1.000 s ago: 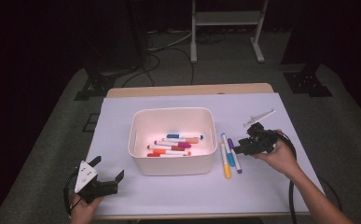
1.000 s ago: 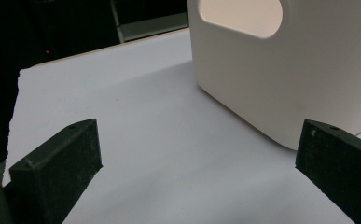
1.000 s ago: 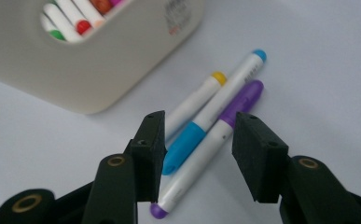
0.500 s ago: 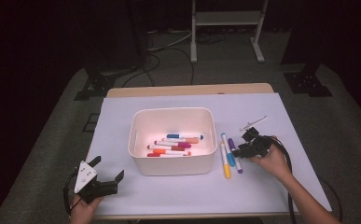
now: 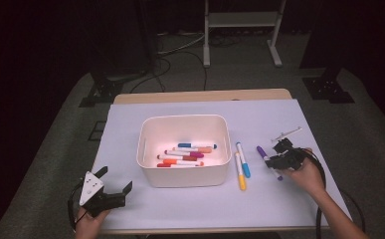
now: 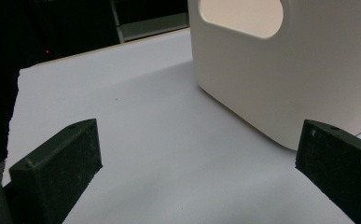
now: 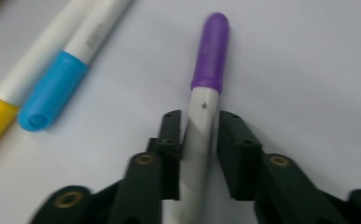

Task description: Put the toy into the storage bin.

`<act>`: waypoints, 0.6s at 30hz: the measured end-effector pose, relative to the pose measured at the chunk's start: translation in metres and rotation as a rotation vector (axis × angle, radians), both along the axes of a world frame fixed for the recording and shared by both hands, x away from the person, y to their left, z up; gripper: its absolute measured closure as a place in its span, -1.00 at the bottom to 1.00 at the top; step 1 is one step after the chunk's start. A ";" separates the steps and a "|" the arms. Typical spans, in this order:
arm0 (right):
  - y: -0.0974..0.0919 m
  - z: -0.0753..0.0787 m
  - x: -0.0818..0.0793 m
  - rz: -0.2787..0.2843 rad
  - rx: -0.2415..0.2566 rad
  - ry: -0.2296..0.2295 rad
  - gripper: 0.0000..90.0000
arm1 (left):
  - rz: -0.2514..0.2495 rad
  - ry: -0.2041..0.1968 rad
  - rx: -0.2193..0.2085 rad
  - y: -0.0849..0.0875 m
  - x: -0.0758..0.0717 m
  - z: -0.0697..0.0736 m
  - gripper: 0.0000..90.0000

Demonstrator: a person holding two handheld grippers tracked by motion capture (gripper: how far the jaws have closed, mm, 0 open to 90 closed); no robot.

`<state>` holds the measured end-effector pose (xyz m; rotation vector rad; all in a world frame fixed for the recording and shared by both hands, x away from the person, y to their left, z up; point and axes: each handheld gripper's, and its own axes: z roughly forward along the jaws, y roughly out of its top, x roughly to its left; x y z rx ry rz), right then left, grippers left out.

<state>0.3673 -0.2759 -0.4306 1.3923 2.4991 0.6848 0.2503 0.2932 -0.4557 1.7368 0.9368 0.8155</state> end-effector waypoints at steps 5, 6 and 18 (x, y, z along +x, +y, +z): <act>-0.013 -0.002 -0.002 -0.020 0.016 0.015 0.68 | 0.002 0.003 0.002 0.000 0.000 0.000 -1.00; -0.014 -0.001 -0.002 -0.018 0.019 0.019 0.68 | 0.002 0.003 0.003 0.000 0.000 0.000 -1.00; -0.016 0.024 -0.011 0.018 0.150 0.009 0.69 | 0.001 0.001 0.004 0.000 0.000 0.000 -1.00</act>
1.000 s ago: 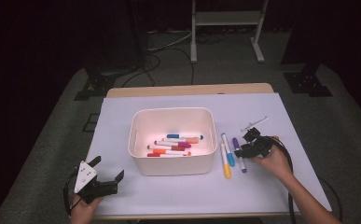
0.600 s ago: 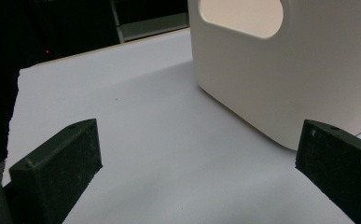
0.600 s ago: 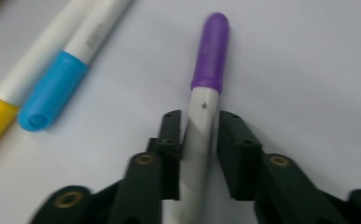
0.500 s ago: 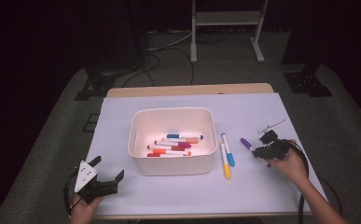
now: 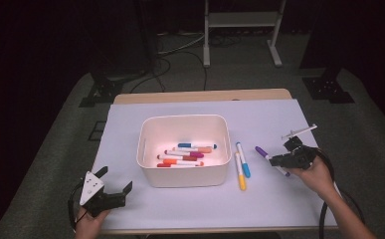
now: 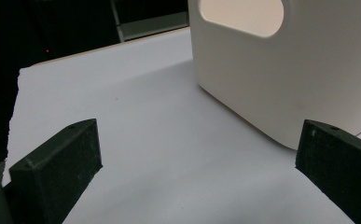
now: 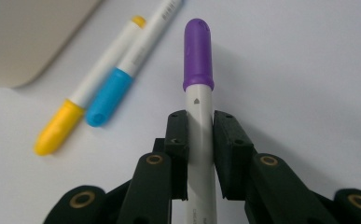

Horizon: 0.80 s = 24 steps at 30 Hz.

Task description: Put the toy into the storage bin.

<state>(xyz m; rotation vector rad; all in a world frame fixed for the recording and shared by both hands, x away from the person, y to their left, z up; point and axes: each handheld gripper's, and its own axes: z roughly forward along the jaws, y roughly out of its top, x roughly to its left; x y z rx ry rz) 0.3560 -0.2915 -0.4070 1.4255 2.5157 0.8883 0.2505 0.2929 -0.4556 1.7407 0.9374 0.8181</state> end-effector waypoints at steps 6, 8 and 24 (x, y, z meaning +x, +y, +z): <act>0.009 0.031 -0.005 0.049 0.075 -0.034 0.69 | 0.000 0.000 0.001 0.000 0.000 0.000 -1.00; 0.013 0.044 -0.006 0.074 0.097 -0.045 0.69 | 0.000 0.001 0.000 0.000 0.000 0.000 -1.00; 0.060 0.152 -0.012 0.235 0.105 -0.169 0.69 | -0.005 0.006 0.004 0.000 0.000 0.000 -1.00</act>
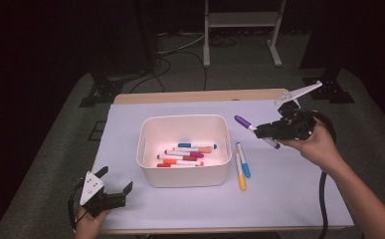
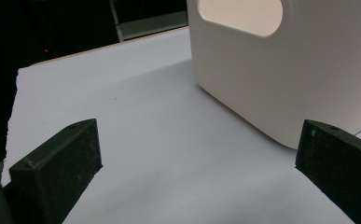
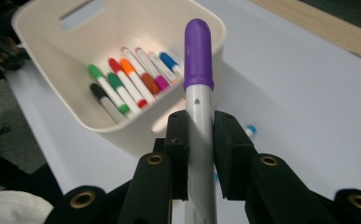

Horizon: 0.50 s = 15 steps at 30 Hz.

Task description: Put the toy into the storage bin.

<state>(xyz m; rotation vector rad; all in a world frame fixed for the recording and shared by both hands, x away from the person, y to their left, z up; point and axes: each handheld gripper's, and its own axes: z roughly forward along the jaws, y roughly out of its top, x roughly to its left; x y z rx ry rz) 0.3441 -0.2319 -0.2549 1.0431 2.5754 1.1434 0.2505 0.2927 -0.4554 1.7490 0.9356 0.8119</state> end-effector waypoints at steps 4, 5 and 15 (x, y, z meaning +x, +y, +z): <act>0.017 0.016 -0.002 0.045 -0.016 -0.015 0.69 | 0.001 -0.004 -0.003 0.000 0.000 0.000 -1.00; 0.022 0.019 -0.002 0.058 -0.024 -0.018 0.69 | 0.001 -0.004 -0.003 0.000 0.000 0.000 -1.00; 0.075 0.025 -0.001 0.188 -0.032 -0.012 0.69 | -0.002 -0.004 -0.005 0.000 0.000 0.000 -1.00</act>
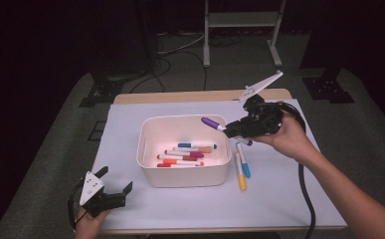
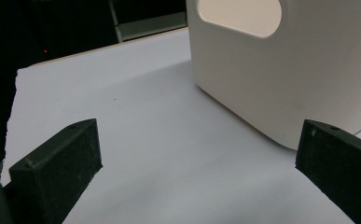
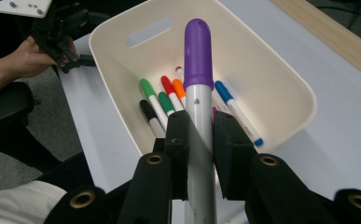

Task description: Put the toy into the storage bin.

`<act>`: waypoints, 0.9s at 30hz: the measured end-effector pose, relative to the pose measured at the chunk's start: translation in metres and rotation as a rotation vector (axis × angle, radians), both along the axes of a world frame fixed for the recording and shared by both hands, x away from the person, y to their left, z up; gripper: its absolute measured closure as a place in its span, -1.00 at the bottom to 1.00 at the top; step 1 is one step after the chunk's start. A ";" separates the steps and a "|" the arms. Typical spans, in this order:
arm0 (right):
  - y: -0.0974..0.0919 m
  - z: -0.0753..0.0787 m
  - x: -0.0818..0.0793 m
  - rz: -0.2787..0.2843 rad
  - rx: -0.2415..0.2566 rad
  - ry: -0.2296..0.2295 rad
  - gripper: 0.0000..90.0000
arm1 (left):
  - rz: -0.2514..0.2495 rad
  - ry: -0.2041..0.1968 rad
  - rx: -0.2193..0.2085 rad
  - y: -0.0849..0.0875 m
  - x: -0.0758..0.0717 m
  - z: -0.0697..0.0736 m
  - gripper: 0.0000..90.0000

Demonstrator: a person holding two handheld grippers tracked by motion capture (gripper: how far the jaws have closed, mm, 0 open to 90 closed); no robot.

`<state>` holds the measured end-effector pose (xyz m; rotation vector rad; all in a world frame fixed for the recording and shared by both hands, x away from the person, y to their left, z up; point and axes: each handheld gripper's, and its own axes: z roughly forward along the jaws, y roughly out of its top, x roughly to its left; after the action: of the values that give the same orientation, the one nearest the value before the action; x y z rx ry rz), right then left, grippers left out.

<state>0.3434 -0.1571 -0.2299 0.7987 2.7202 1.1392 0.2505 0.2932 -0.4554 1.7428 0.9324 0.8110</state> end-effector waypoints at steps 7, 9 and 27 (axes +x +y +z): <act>0.027 -0.004 0.003 0.064 -0.008 0.022 0.69 | -0.001 0.000 -0.001 0.000 0.000 0.000 -1.00; 0.033 -0.006 0.004 0.084 -0.015 0.027 0.69 | -0.002 0.000 -0.001 0.000 0.000 0.000 -1.00; 0.078 -0.024 0.013 0.181 -0.054 0.092 0.69 | -0.004 -0.001 -0.002 0.000 0.000 0.000 -1.00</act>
<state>0.3567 -0.0791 -0.2541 0.6238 2.9362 1.0805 0.2505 0.2932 -0.4555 1.7418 0.9284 0.8080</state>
